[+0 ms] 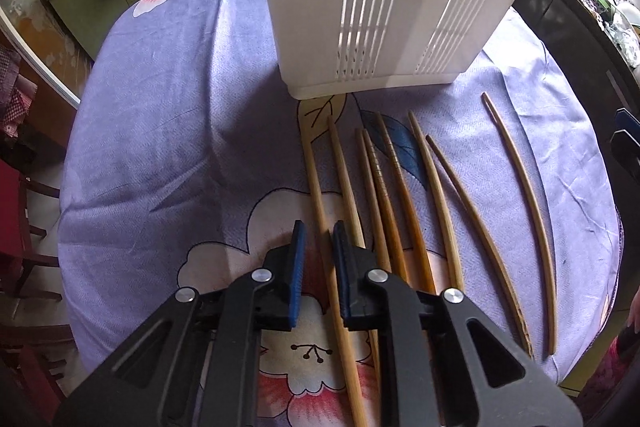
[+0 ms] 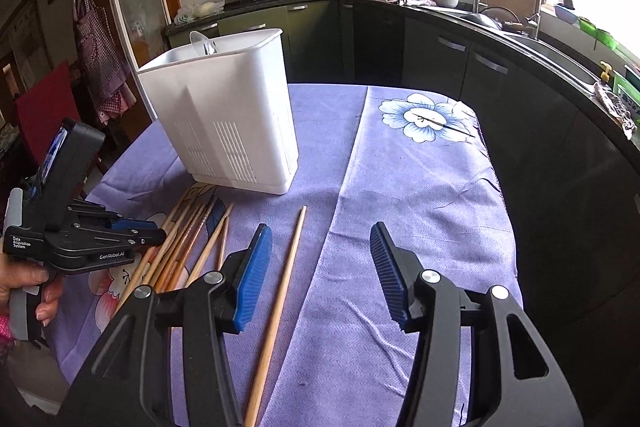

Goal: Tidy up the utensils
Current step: 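Lower the right gripper onto a wooden chopstick and close it, then grasp a chopstick with the left gripper while the right gripper lifts its chopstick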

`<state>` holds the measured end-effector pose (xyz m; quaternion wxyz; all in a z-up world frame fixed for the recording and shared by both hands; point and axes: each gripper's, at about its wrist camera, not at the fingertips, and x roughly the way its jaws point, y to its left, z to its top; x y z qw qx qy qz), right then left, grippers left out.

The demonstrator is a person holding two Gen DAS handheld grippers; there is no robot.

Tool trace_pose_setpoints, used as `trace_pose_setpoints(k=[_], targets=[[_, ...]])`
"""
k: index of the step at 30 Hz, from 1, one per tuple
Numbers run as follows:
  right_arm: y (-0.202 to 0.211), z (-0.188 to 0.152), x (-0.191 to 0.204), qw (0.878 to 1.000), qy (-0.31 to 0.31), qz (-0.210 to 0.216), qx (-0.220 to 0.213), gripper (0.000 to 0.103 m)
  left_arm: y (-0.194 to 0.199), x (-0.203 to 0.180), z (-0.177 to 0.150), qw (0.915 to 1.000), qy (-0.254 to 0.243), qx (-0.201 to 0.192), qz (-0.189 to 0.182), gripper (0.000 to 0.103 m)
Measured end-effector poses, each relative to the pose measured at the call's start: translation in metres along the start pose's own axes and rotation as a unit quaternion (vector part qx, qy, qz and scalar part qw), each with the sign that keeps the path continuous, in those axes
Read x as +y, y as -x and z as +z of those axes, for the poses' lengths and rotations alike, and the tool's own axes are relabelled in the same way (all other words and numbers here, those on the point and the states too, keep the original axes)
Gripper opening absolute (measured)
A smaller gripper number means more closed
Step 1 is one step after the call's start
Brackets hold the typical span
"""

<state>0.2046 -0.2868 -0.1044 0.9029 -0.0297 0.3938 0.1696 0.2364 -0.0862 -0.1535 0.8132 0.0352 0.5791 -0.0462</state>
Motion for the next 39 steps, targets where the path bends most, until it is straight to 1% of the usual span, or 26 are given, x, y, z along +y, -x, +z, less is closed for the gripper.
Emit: trace_pose_setpoints(k=[1,3,6,9,12,14,17,19,21,22,23,24,28,32,34,39], targets=[[-0.005,0.001,0.003,1.000,0.009,0.004,0.013,0.051,0.000,0.000,0.000,1.0000,-0.004,0.002,0.000,0.008],[-0.018,0.003,0.008,0.999,0.019,0.018,0.042,0.051,0.001,0.002,-0.002,0.9999,-0.012,0.006,-0.001,0.008],[-0.045,0.007,0.011,0.994,0.022,0.033,0.099,0.051,0.003,0.011,-0.007,0.9998,-0.015,0.011,0.003,0.006],[-0.072,0.010,0.015,0.988,0.020,0.041,0.149,0.048,0.003,0.026,-0.009,0.9999,-0.001,0.011,0.008,0.006],[-0.089,0.009,0.020,0.983,0.024,0.037,0.178,0.046,0.004,0.038,-0.010,0.9999,0.007,0.009,0.008,0.007],[-0.098,0.009,0.024,0.980,0.028,0.028,0.193,0.044,0.004,0.040,-0.011,0.9999,0.004,0.008,0.007,0.007],[-0.106,0.006,0.031,0.978,0.039,0.022,0.205,0.041,0.004,0.038,-0.011,0.9999,-0.005,0.004,0.014,0.007],[-0.108,0.006,0.036,0.978,0.049,0.010,0.205,0.039,0.003,0.036,-0.011,0.9998,-0.011,0.000,0.019,0.007],[-0.110,0.006,0.041,0.977,0.055,0.007,0.205,0.033,0.003,0.037,-0.011,0.9997,-0.013,-0.001,0.020,0.006],[-0.110,0.006,0.043,0.977,0.057,0.010,0.207,0.027,0.003,0.037,-0.012,0.9997,-0.014,-0.001,0.020,0.006],[-0.110,0.007,0.046,0.977,0.059,0.008,0.207,0.015,0.004,0.035,-0.014,0.9997,-0.014,-0.001,0.019,0.007],[-0.111,0.007,0.047,0.976,0.060,0.010,0.209,0.010,0.004,0.035,-0.013,0.9998,-0.014,0.000,0.017,0.007],[-0.111,0.008,0.048,0.977,0.053,0.010,0.206,0.008,0.004,0.035,-0.011,0.9998,-0.015,0.007,0.014,0.007],[-0.098,0.008,0.050,0.982,0.045,0.015,0.184,0.007,0.002,0.037,-0.006,0.9998,-0.014,0.014,0.007,0.008],[-0.084,0.012,0.049,0.985,0.038,0.022,0.164,0.007,0.002,0.037,-0.005,0.9997,-0.016,0.015,0.005,0.008],[-0.034,0.027,0.041,0.994,0.019,0.040,0.100,0.007,0.004,0.039,-0.005,0.9998,-0.013,0.016,-0.003,0.006]])
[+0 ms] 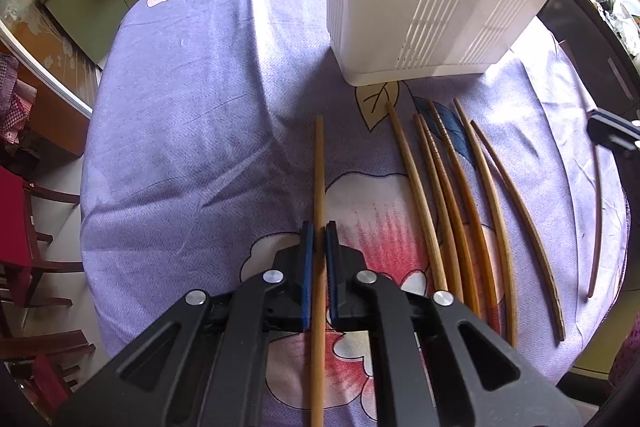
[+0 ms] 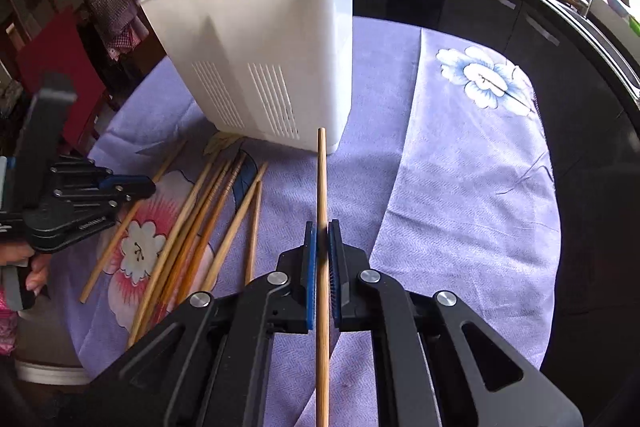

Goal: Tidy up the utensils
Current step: 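Grasp a chopstick with the left gripper while the right gripper lifts its chopstick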

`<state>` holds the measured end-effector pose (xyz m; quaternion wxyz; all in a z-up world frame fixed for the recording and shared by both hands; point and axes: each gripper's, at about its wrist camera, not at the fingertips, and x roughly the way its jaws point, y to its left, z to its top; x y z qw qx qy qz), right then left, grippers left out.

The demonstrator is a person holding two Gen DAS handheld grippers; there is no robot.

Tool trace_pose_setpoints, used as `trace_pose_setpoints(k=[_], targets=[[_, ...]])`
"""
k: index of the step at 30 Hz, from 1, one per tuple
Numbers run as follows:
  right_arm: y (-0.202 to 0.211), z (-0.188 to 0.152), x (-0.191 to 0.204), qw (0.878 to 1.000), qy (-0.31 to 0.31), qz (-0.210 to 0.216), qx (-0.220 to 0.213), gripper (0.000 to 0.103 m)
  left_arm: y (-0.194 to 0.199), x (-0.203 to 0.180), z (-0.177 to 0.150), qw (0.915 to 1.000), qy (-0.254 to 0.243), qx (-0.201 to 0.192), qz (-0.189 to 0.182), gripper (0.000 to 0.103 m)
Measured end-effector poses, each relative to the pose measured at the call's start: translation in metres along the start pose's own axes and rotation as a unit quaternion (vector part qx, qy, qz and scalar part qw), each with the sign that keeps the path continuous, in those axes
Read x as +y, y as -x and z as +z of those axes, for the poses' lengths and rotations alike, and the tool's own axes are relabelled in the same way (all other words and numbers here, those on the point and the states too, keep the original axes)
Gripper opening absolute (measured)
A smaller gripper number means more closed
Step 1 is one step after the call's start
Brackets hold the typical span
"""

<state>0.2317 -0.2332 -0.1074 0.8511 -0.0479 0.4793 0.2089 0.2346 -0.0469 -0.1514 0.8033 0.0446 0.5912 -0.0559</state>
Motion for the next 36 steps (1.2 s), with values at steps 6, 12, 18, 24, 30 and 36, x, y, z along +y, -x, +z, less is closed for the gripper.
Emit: trace_pose_setpoints(k=[6,12,18,24,30,36], targets=[[0.065,0.004,-0.012,0.997,-0.017,0.024,-0.072,0.007,0.040,0.001,0.000,0.9984,-0.005,-0.055,-0.009,0.006],[0.107,0.000,-0.010,0.993,-0.013,0.030,-0.117,0.007,0.100,-0.001,-0.003,0.9923,-0.017,-0.121,-0.017,0.006],[0.126,-0.002,-0.001,0.990,-0.005,0.030,-0.136,0.006,0.143,-0.007,-0.010,0.9862,-0.024,-0.162,-0.022,0.006],[0.141,0.003,0.008,0.988,0.000,0.032,-0.153,0.007,0.160,-0.009,-0.010,0.9834,-0.028,-0.178,-0.025,0.006],[0.154,0.014,0.013,0.986,0.002,0.041,-0.160,0.007,0.171,-0.008,-0.005,0.9811,-0.026,-0.189,-0.033,0.006],[0.172,0.032,0.017,0.983,0.004,0.052,-0.174,0.007,0.191,-0.014,0.005,0.9780,-0.035,-0.202,-0.039,0.006]])
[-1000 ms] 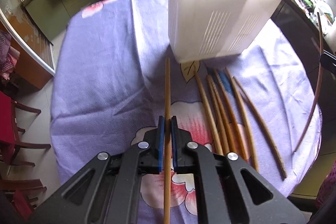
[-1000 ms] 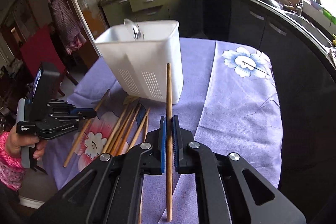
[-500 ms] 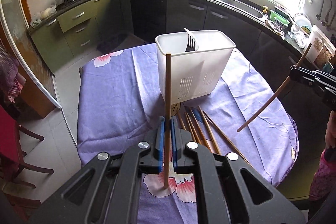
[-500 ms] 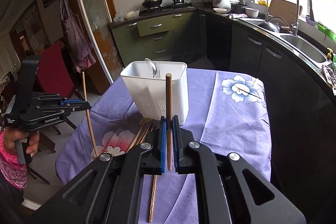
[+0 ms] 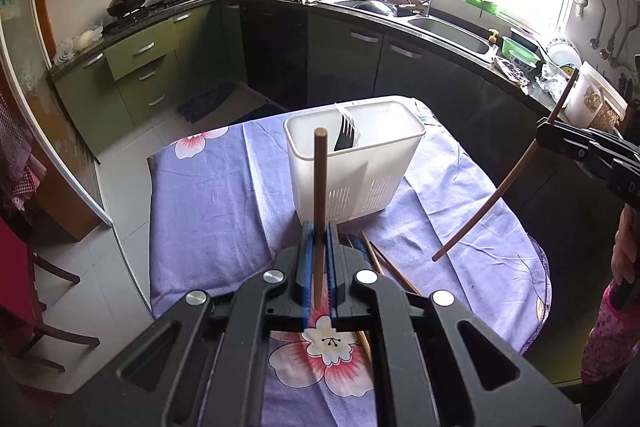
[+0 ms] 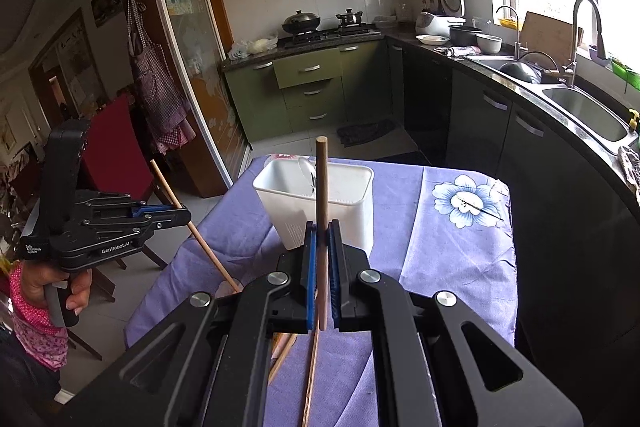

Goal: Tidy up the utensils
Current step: 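Grasp a chopstick with the left gripper while the right gripper lifts its chopstick, then drop both chopsticks into the white holder by opening both grippers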

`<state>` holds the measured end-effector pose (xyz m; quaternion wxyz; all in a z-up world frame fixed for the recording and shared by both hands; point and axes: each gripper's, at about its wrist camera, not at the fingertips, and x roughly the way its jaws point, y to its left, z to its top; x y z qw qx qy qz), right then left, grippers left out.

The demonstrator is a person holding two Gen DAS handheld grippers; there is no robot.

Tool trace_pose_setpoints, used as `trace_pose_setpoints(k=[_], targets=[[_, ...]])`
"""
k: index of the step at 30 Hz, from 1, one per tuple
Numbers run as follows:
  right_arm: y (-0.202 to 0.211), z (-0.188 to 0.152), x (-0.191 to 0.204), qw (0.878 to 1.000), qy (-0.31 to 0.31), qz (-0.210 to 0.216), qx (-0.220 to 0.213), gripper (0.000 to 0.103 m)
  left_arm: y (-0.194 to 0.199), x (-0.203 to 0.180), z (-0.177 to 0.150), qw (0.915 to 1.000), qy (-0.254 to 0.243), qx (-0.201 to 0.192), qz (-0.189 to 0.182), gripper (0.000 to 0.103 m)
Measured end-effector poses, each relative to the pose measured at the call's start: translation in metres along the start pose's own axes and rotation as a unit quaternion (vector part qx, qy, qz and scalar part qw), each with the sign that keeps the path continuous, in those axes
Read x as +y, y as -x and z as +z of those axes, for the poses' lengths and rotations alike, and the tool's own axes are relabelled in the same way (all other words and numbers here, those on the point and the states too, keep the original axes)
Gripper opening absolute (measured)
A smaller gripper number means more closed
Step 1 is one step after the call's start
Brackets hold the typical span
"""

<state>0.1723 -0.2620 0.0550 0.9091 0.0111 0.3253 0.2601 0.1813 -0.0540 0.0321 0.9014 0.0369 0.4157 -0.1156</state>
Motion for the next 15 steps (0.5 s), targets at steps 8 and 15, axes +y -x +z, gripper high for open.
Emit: trace_pose_setpoints(k=[8,15], targets=[[0.025,0.053,0.008,0.999,0.002,0.005,-0.041,0.007,0.041,-0.010,0.038,0.9990,-0.013,-0.040,-0.015,0.006],[0.036,0.107,0.004,0.997,-0.006,-0.002,-0.083,0.007,0.088,-0.021,0.083,0.9927,-0.027,-0.117,-0.013,0.006]])
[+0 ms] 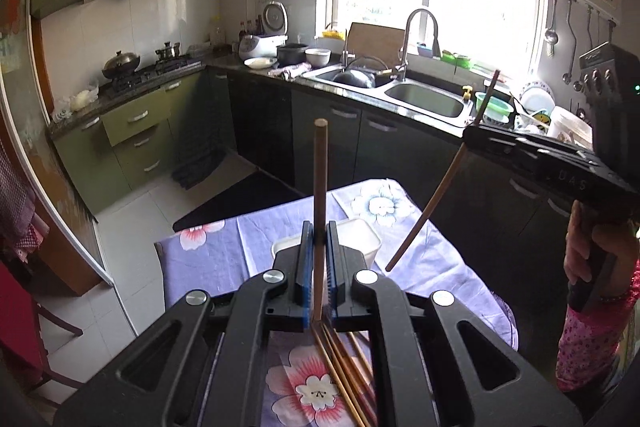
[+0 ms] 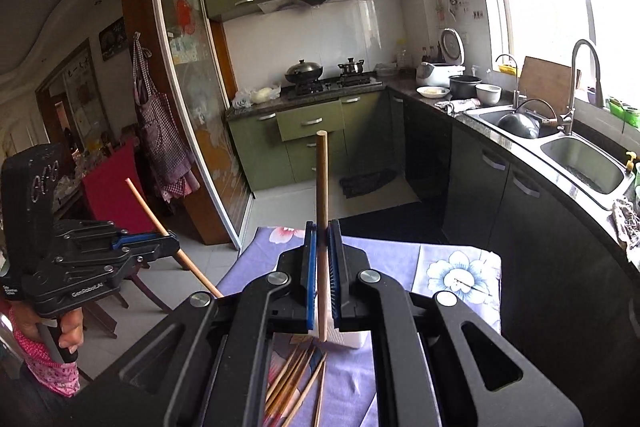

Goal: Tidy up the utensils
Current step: 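Drop both chopsticks into the white holder by opening both grippers, then grasp another wooden chopstick with each gripper from the row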

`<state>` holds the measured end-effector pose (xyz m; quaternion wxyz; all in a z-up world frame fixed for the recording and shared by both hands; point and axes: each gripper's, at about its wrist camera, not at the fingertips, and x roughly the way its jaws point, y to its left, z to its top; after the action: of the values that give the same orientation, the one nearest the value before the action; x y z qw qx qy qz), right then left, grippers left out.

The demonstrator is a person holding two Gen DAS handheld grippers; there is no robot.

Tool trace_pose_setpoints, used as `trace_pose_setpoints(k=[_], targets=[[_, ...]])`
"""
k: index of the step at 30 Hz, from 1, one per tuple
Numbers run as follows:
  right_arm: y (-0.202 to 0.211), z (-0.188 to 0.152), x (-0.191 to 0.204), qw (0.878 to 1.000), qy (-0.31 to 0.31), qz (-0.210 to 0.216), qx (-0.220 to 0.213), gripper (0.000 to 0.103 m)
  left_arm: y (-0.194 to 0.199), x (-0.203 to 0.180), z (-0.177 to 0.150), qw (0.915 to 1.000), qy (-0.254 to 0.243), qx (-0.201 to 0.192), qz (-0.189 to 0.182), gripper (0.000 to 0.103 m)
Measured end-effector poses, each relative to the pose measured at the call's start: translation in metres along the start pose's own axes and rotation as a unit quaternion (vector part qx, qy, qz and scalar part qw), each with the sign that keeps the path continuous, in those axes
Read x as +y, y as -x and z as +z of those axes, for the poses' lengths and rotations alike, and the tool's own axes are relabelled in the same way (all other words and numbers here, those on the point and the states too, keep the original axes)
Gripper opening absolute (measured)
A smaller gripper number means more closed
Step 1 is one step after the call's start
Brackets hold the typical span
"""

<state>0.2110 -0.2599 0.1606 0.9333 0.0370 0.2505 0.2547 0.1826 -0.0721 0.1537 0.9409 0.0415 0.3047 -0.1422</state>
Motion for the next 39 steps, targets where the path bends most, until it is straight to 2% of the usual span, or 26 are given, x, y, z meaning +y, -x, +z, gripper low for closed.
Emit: trace_pose_setpoints(k=[5,8,11,16,21,24,25,26,32,33,35,39], targets=[[-0.030,0.024,-0.008,1.000,-0.005,-0.017,-0.002,0.007,-0.012,-0.003,0.030,0.9989,-0.006,-0.042,0.020,0.006],[-0.059,0.026,-0.015,1.000,-0.010,-0.020,0.018,0.006,-0.041,0.001,0.037,0.9985,-0.004,-0.043,0.035,0.006],[-0.089,0.016,-0.020,0.999,-0.008,-0.023,0.044,0.007,-0.076,0.010,0.033,0.9993,0.007,-0.016,0.032,0.006],[-0.134,-0.009,-0.030,0.995,-0.007,-0.024,0.092,0.007,-0.126,0.021,0.010,0.9982,0.025,0.050,0.020,0.006],[-0.155,-0.025,-0.034,0.993,-0.006,-0.019,0.113,0.007,-0.145,0.025,-0.010,0.9958,0.028,0.085,0.019,0.007],[-0.156,-0.030,-0.031,0.994,-0.003,-0.017,0.112,0.008,-0.140,0.027,-0.012,0.9958,0.031,0.084,0.019,0.023],[-0.153,-0.031,-0.029,0.994,-0.002,-0.018,0.109,0.009,-0.136,0.027,-0.013,0.9961,0.031,0.080,0.020,0.033],[-0.148,-0.033,-0.026,0.994,0.000,-0.017,0.105,0.013,-0.130,0.027,-0.013,0.9965,0.031,0.074,0.020,0.036],[-0.103,-0.043,-0.011,0.997,0.015,-0.007,0.078,0.017,-0.095,0.021,-0.019,0.9976,0.034,0.058,0.015,0.039],[-0.094,-0.050,-0.010,0.997,0.019,-0.008,0.076,0.020,-0.091,0.022,-0.025,0.9974,0.036,0.061,0.014,0.039],[-0.084,-0.068,-0.009,0.996,0.026,-0.009,0.087,0.027,-0.086,0.021,-0.041,0.9963,0.038,0.076,0.012,0.039],[-0.088,-0.121,-0.017,0.990,0.029,-0.020,0.138,0.028,-0.099,0.019,-0.093,0.9903,0.050,0.130,0.002,0.039]])
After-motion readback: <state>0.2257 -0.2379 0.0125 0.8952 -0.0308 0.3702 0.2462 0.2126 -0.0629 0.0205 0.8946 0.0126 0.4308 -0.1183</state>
